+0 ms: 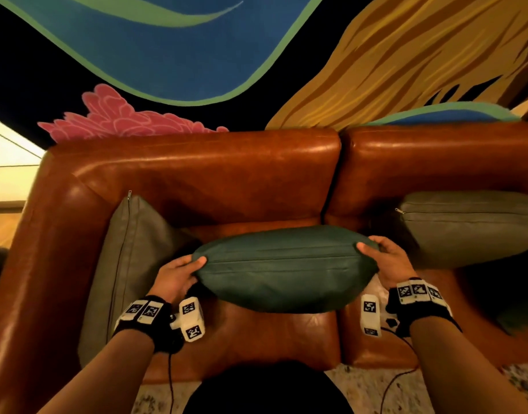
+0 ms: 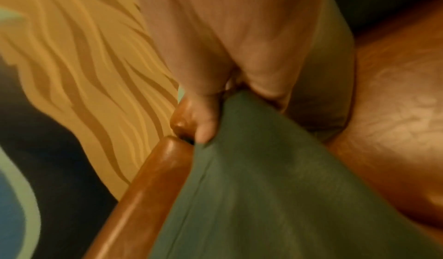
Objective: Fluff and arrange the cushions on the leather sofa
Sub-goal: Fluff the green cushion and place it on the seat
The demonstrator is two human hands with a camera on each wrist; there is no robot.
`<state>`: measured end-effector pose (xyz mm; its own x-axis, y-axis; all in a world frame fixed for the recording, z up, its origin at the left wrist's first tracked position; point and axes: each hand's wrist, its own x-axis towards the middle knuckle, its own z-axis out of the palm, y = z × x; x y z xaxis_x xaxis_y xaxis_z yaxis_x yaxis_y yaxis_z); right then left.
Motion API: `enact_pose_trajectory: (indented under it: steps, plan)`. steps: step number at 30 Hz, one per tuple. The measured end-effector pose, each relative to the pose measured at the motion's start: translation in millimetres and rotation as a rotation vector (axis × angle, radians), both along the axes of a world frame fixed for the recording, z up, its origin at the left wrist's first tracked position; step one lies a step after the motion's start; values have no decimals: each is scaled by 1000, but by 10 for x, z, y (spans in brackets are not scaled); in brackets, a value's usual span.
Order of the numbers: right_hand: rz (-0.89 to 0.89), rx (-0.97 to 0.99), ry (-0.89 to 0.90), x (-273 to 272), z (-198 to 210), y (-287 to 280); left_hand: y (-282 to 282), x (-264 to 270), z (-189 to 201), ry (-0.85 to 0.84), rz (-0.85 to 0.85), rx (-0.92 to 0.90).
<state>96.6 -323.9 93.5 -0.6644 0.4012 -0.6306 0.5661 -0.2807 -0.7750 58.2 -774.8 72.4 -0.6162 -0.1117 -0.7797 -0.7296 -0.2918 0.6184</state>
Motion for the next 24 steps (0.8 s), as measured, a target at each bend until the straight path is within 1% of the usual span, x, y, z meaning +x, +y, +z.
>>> enact_pose_trajectory:
  steps: [1,3,4,5,6,7,8,9,10,11,12,13,14,16,17,18,20,23,24]
  plan:
    - [16,195,-66,14,-156,69,53,32,-6,12,-27,-11]
    - [17,609,-282,46,-379,18,227,102,-53,55,-88,-95]
    - [18,789,-308,63,-459,-161,319,146,-80,84,-114,-147]
    - [53,948,-227,54,-453,-443,404,164,-111,111,-133,-200]
    - [160,1035,-81,42,-445,-800,475,169,-140,118,-163,-249]
    - [326,1049,81,30,-417,-1224,534,166,-176,97,-205,-287]
    - [534,1023,230,14,-412,-1655,559,153,-207,67,-231,-301]
    - [750,1004,324,24,-405,-2081,568,154,-258,55,-257,-325]
    - [930,995,385,37,-372,-2466,543,143,-282,78,-302,-385]
    - [1064,992,415,50,-387,-2744,504,141,-301,124,-350,-462]
    - [1131,998,413,49,-457,-2892,446,143,-348,161,-380,-527]
    - [1157,1029,388,30,-539,-2912,380,140,-368,170,-371,-543]
    - [1164,1099,354,24,-654,-2830,326,155,-382,162,-328,-491]
    - [1216,1265,288,45,-854,-2480,224,210,-363,137,-240,-350]
    - [1228,1315,230,73,-940,-2264,193,249,-342,119,-214,-309]
    - [1201,1346,174,91,-1005,-2033,173,268,-342,110,-203,-294]
    - [1083,1373,62,137,-1093,-1567,179,296,-346,113,-189,-286]
    - [942,1379,-137,213,-1090,-994,263,307,-374,101,-228,-317]
    - [845,1361,-231,230,-1060,-843,290,296,-364,93,-234,-319]
